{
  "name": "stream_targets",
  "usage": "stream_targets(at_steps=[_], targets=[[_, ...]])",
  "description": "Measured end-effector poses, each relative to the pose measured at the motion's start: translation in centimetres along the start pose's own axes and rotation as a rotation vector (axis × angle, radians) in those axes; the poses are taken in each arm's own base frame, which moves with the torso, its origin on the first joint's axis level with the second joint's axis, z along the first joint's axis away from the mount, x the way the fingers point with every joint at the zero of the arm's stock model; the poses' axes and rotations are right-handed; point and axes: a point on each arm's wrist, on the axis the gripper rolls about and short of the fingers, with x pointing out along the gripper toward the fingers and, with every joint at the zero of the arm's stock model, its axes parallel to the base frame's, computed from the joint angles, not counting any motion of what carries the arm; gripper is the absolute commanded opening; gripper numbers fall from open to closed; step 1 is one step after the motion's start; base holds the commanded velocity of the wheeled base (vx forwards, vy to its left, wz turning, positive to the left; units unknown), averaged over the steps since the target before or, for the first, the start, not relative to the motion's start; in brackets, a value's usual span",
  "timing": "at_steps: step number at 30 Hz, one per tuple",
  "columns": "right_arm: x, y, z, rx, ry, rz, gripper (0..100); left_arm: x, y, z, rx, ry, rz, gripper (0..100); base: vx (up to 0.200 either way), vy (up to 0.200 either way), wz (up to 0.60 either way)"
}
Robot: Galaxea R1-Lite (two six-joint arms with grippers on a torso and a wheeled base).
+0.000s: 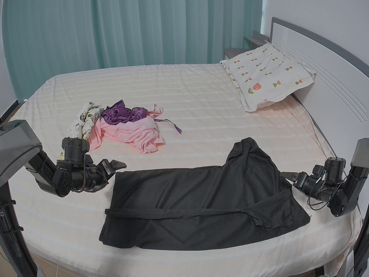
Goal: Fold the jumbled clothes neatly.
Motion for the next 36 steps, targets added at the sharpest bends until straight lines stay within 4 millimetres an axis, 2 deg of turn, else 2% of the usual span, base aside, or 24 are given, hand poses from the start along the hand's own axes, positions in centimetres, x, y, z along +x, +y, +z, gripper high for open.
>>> stream_targets(at_steps=[12,25,26,36], targets=[[-0.2,0.1,0.0,-0.001,-0.001,0.002,100,4.4,0.2,0.7,0.089,-0.008,-0.008,100,0.000,0.000,0.00],[-0.2,0.1,0.0,-0.001,-0.001,0.001,100,7.3,0.5,0.9,0.145,-0.068,0.064,100,0.000,0.000,0.00],[-0.2,0.1,0.0,-0.001,-0.001,0.001,100,7.5,0.6,0.9,0.146,-0.071,0.067,0,0.000,0.000,0.00],[-0.2,0.1,0.0,0.000,0.000,-0.001,100,7.9,0.5,1.4,0.138,-0.122,0.102,0,0.000,0.000,0.00]])
